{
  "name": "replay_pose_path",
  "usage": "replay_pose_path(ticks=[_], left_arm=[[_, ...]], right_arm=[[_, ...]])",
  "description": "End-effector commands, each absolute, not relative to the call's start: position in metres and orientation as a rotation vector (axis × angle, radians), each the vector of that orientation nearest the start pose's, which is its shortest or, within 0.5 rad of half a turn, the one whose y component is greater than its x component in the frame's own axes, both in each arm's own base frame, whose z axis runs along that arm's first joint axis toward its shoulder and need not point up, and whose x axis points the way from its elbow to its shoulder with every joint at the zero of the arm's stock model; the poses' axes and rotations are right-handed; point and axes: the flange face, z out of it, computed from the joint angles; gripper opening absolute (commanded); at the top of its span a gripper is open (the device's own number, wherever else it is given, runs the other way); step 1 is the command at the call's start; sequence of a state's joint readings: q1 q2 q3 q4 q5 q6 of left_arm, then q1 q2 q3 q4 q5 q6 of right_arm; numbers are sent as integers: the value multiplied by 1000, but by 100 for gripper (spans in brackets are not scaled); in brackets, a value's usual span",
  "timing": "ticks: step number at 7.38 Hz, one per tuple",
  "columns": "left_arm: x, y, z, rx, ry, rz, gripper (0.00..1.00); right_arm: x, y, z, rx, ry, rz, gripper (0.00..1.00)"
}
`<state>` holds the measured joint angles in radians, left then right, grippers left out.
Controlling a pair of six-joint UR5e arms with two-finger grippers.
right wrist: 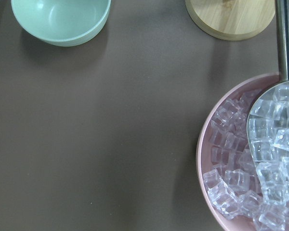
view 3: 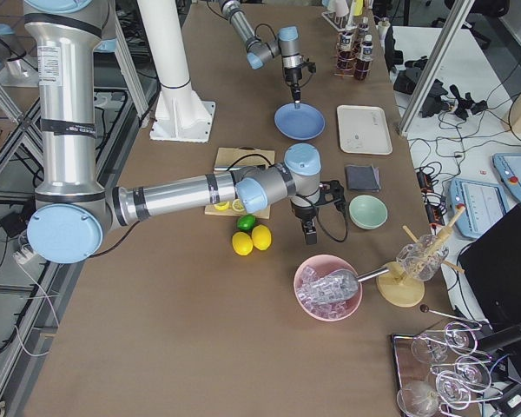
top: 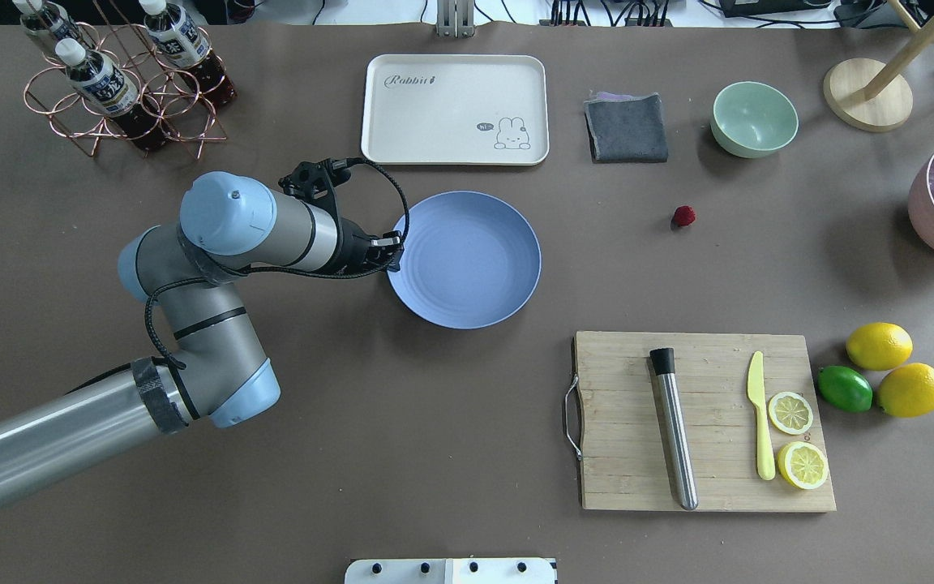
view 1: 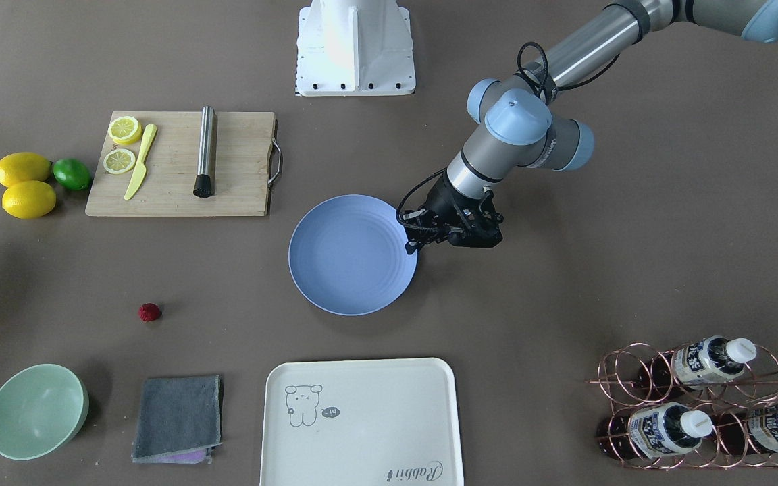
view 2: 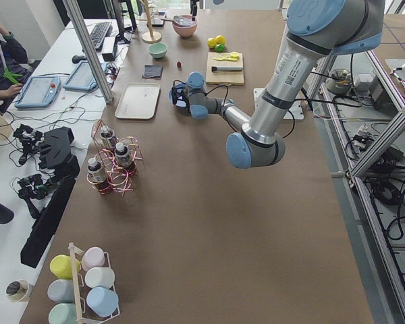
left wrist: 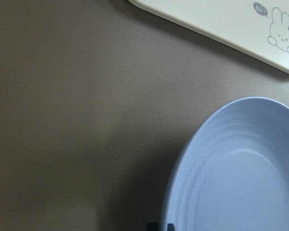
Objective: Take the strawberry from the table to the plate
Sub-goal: 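Push the blue plate with the left gripper toward the table center, then withdraw the left gripper while the right gripper reaches toward the strawberry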
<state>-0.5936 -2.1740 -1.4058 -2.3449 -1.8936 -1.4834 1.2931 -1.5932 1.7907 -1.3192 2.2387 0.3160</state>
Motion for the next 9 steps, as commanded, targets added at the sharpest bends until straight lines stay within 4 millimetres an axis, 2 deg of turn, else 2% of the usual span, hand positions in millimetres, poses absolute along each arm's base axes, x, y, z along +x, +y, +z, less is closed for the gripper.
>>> replay_pose_path(ticks=[1,2,3,4,5,6,7,8,9], left_arm=[[541,-485,290,141,1224,-241,0],[539,-486,291,149,1225,-232,28],[538,-486,292,155,1225,-236,86],[534,-486,296,178,1216,-254,97],[523,-495,292,188,1223,-264,97],[501,-504,296,189,1224,-279,97],[452,-514,317,179,1220,-249,97],[391,-524,344,199,1204,-204,97],[325,-533,382,224,1166,-165,97]], right_arm=[[-68,-500,537,220,-758,-115,100],[-68,-499,536,221,-759,-115,100],[-69,-501,536,222,-760,-116,100],[-69,-501,534,225,-760,-117,100],[-70,-503,532,228,-762,-119,100],[-72,-509,520,240,-769,-120,100],[-84,-515,510,222,-786,-75,100],[-110,-519,492,206,-804,-42,100],[-135,-521,480,188,-816,-32,100]])
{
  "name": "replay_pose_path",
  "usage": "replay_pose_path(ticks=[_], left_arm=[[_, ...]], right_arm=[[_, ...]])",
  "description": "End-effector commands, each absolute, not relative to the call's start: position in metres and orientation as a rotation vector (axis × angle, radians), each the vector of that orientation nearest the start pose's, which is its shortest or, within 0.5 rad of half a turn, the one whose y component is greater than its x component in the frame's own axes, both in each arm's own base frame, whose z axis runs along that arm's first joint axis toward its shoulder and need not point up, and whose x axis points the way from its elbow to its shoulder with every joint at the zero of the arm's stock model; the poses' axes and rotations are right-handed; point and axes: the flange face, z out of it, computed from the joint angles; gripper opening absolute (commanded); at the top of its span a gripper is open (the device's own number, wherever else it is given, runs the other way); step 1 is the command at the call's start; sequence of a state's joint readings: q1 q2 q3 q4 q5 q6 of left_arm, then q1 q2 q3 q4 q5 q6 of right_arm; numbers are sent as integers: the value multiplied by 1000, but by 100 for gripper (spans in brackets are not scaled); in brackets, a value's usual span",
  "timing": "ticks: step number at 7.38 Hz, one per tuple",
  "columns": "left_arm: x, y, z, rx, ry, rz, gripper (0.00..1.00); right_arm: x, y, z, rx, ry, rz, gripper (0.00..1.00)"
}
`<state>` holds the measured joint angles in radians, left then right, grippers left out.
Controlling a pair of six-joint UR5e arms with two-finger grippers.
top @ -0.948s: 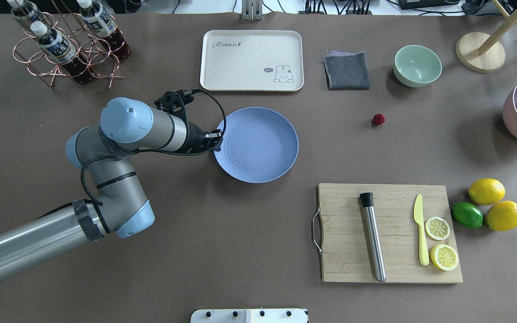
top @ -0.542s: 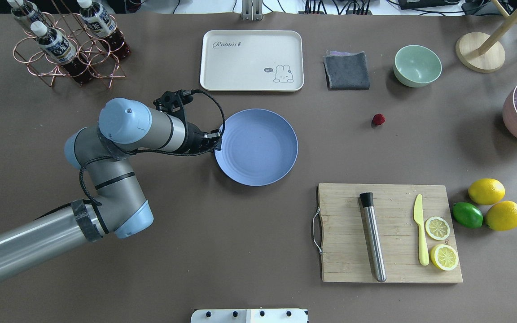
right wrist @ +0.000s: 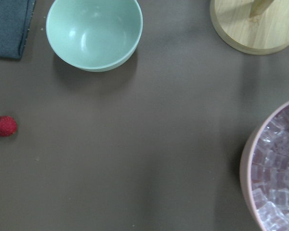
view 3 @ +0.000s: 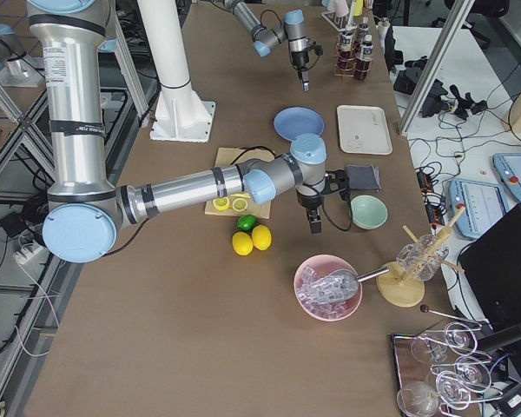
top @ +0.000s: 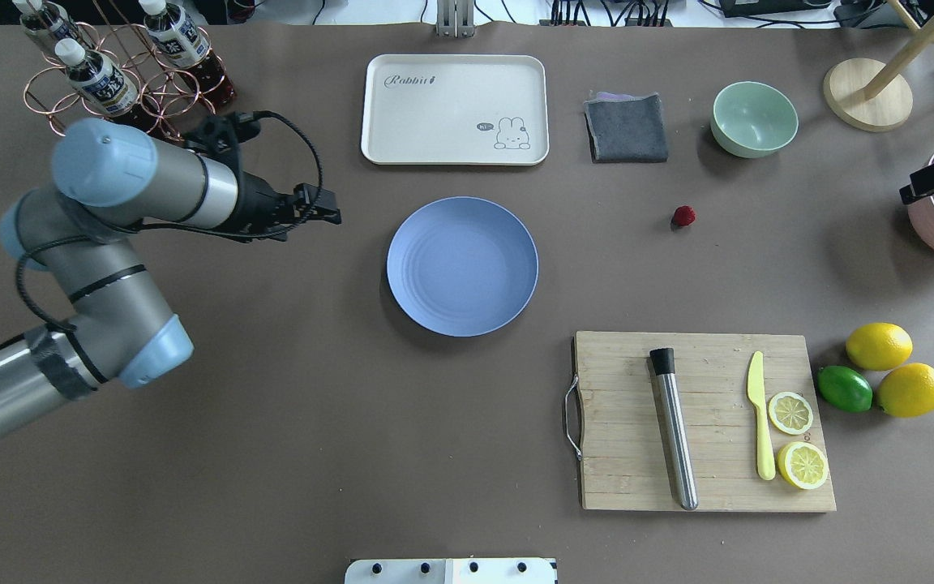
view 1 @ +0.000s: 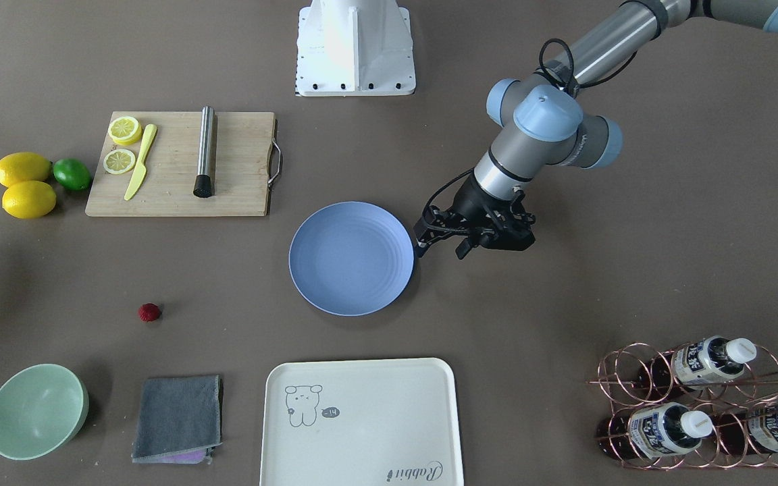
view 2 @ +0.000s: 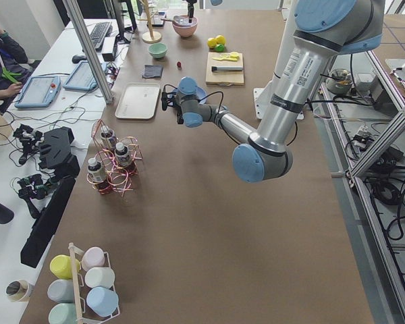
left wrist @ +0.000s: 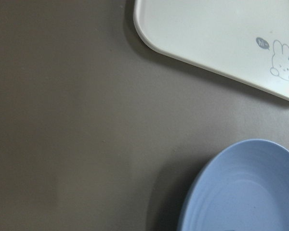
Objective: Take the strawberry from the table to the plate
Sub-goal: 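Withdraw the left gripper while the right gripper reaches toward the strawberry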
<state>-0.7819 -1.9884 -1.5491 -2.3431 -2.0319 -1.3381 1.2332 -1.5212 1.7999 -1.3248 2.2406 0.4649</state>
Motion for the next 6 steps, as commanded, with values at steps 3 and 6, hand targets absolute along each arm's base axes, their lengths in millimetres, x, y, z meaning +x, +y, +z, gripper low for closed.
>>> replay_pose_path(ticks=[3,6], left_arm=[[119,-550,482,296,991,-21,97],[-53,-540,552,305,821,104,97]], right_arm=[[-222,-526,437,152,-830,3,100],[-315,-543,404,129,-820,24,100]])
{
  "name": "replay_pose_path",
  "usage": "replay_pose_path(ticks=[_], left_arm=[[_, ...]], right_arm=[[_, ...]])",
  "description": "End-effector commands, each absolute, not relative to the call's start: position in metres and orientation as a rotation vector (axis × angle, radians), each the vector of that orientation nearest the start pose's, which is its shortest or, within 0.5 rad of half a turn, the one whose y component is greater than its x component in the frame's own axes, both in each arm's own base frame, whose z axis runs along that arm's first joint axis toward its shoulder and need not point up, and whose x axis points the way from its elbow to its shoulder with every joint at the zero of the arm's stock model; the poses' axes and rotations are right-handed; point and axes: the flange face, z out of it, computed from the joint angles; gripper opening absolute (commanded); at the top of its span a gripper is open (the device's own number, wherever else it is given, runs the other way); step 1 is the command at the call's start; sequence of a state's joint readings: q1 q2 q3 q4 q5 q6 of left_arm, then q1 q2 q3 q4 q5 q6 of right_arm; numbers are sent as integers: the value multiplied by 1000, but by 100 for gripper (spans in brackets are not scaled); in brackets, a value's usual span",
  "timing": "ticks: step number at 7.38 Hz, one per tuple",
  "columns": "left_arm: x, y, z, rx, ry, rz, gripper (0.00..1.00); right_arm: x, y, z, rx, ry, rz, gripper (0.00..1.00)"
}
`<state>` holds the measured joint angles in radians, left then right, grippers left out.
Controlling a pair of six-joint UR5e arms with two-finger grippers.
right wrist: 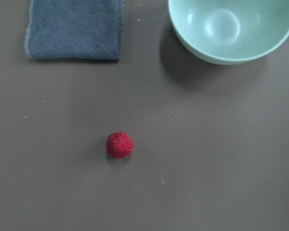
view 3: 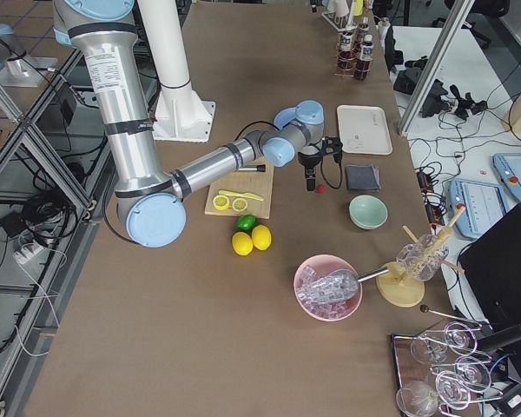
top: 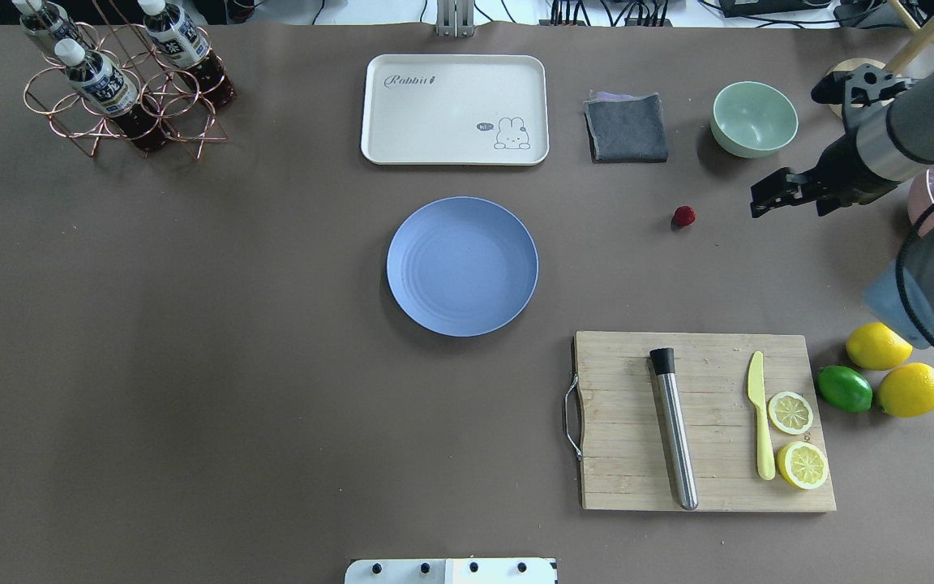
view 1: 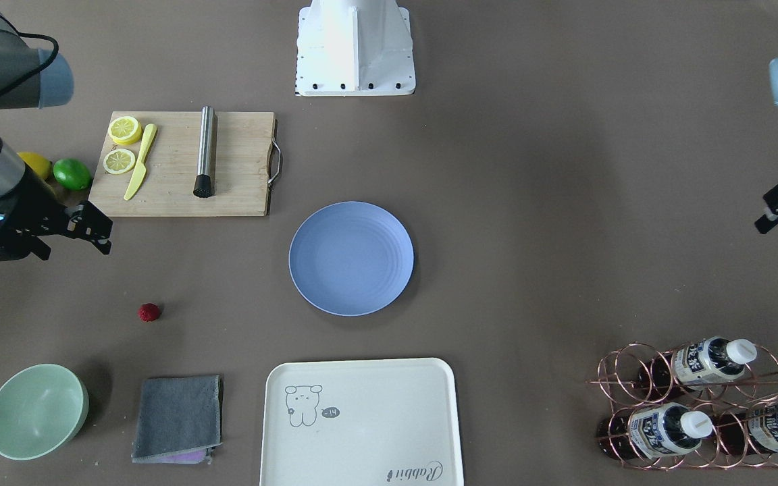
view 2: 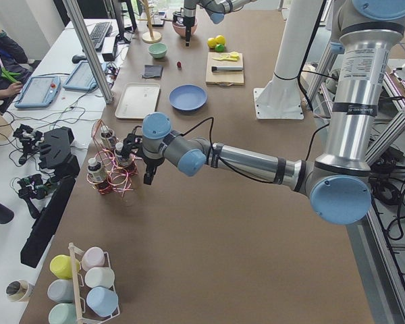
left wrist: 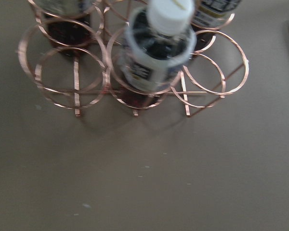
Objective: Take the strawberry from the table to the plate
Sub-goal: 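Withdraw the left gripper while the right gripper reaches toward the strawberry, then lower the right gripper onto the red strawberry and close it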
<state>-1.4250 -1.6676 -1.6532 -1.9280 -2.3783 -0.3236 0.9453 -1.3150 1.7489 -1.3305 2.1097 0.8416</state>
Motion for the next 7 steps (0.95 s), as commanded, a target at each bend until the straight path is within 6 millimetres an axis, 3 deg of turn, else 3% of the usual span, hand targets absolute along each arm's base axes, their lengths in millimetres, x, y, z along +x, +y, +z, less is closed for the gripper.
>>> replay_pose_path(ticks=[1,3,5,7], left_arm=[[-86,-532,562,293,798,135,97],[-97,-525,566,300,794,129,97],[-97,-525,565,302,794,129,97],[-97,-521,566,304,794,131,97]], right_arm=[[-339,-558,404,119,-811,13,100],[-370,-566,416,130,-766,-3,95],[-382,-571,437,129,-746,-1,90],[-391,-584,434,142,-724,5,89]])
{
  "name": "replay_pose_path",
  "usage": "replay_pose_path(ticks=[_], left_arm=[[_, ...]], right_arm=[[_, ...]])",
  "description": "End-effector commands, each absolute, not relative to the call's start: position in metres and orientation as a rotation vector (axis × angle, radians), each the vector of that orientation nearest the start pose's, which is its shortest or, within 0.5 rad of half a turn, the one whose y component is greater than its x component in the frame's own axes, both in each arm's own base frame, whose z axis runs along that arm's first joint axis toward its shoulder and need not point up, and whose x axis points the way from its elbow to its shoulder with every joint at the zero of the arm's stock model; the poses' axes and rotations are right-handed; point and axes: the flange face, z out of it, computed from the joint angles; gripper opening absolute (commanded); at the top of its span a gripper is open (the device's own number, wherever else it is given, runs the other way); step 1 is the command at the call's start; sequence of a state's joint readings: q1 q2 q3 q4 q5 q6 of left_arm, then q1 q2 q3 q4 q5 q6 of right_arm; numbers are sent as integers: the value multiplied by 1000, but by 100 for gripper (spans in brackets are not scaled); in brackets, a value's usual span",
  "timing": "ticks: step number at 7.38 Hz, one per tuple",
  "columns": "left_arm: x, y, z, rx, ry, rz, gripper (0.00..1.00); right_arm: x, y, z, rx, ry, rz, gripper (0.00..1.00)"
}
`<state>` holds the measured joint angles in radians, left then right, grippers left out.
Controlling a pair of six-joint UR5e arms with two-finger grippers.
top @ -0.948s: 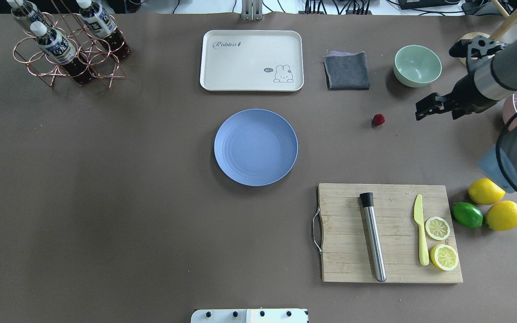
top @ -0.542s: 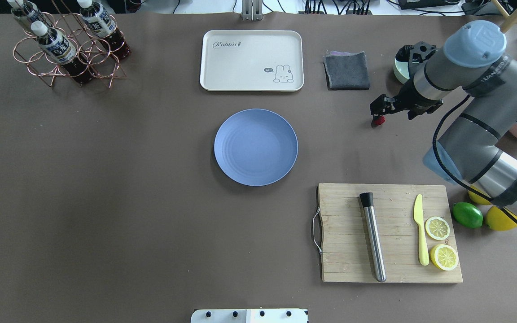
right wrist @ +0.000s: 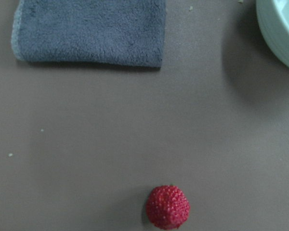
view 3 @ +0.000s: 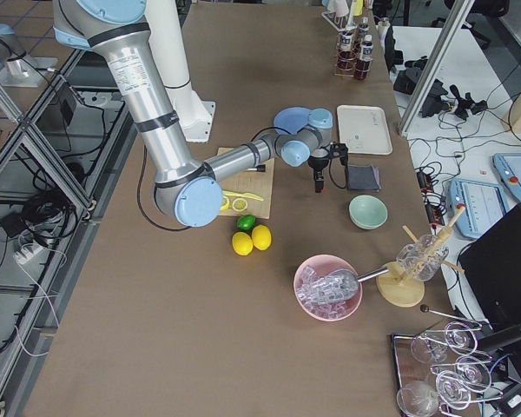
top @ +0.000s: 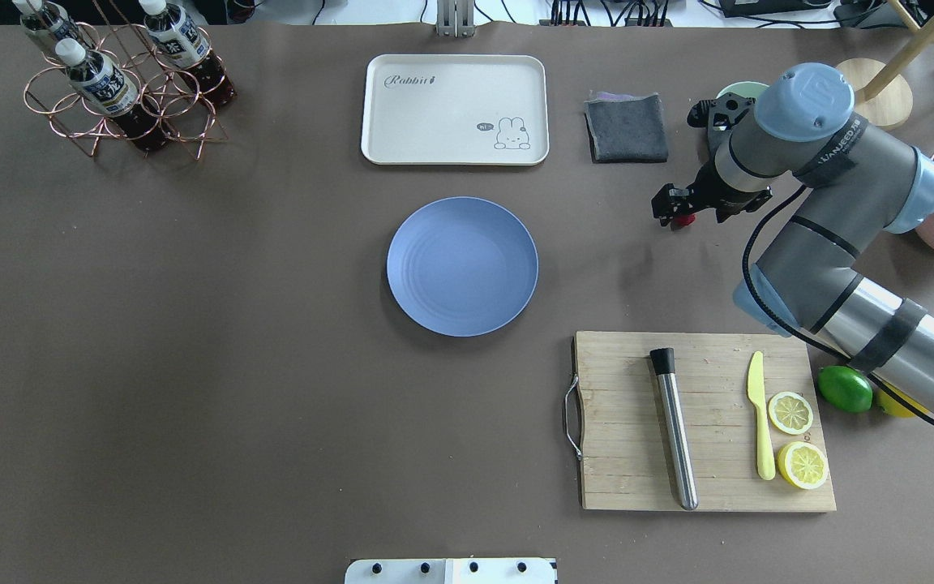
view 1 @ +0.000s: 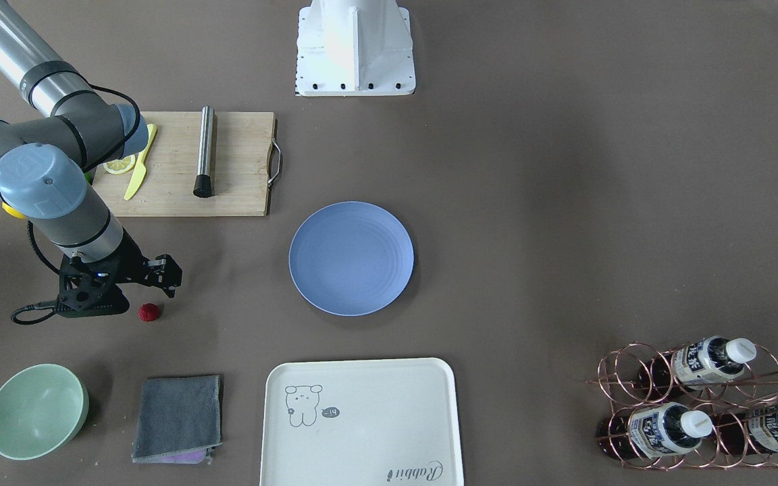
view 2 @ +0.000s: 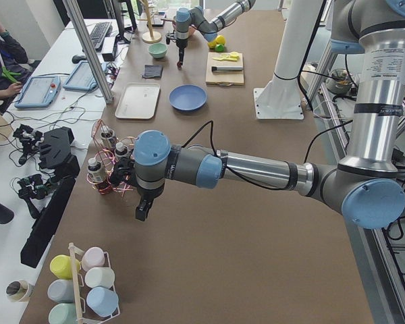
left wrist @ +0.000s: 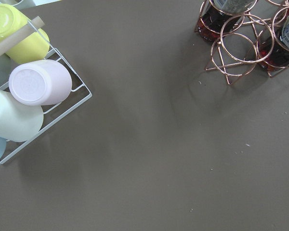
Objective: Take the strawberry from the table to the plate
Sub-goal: 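Lower the right gripper onto the red strawberry and close it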
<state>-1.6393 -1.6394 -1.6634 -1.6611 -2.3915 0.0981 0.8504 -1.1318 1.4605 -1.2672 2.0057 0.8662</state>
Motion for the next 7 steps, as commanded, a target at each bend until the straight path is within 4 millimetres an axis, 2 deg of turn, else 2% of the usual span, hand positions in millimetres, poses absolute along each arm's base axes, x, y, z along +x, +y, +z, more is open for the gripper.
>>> replay_pose_path(ticks=[1,7], left_arm=[[-97,-520,563,309,793,132,97],[-97,-520,562,310,793,133,97]], right_arm=[[-394,-585,431,145,-726,1,89],[-394,-586,447,161,-742,-12,75]])
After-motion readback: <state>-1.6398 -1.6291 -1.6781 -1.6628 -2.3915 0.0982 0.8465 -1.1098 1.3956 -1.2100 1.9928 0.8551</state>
